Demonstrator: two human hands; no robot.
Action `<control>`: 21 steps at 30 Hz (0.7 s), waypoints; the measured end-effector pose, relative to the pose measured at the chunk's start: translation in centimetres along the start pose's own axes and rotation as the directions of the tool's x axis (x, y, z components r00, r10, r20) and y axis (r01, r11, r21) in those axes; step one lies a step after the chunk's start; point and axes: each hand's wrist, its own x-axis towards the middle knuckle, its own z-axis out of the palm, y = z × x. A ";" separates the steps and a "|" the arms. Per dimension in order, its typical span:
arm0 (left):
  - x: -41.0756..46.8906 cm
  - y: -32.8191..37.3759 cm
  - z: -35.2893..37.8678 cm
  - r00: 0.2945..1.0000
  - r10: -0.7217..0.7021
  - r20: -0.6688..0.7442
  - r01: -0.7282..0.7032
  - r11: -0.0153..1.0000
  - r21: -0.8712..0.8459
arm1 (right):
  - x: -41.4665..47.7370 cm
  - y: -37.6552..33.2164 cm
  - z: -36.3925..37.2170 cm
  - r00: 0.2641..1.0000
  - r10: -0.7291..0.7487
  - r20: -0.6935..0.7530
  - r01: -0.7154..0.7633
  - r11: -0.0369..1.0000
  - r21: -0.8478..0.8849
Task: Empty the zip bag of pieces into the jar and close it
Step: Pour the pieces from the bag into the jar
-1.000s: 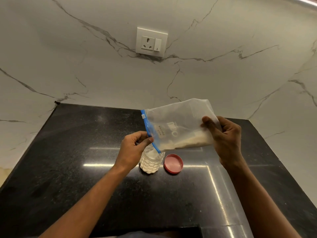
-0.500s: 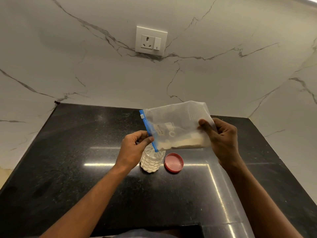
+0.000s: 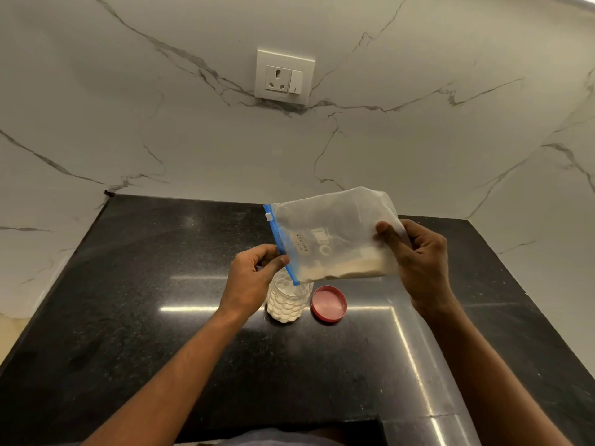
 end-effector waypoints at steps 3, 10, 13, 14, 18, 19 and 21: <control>-0.1 0.2 -0.1 1.000 -0.003 0.002 0.003 1.000 -0.003 | 0.1 0.0 0.0 1.000 -0.012 -0.015 0.012 1.000 0.013; -0.1 0.4 0.0 1.000 0.000 0.007 0.000 1.000 0.008 | 0.3 -0.3 0.1 0.999 -0.015 -0.029 0.015 1.000 0.004; -0.2 0.4 -0.1 1.000 0.001 0.002 -0.001 1.000 0.014 | 0.3 -0.4 0.2 1.000 -0.013 0.006 0.013 1.000 0.005; -0.1 0.4 -0.1 1.000 0.002 0.002 -0.002 1.000 0.009 | 0.2 -0.4 0.2 1.000 -0.018 -0.008 0.018 1.000 0.009; -0.2 0.4 -0.1 1.000 0.002 0.003 -0.002 1.000 0.013 | 0.2 -0.3 0.1 1.000 -0.017 0.010 0.017 1.000 0.004; -0.1 0.4 -0.1 1.000 0.001 0.002 -0.001 1.000 0.012 | 0.2 -0.3 0.0 1.000 -0.018 0.017 0.018 1.000 0.005; -0.1 0.3 0.0 1.000 0.007 0.003 -0.007 1.000 0.005 | 0.3 -0.3 0.0 0.999 -0.025 -0.022 0.025 1.000 0.011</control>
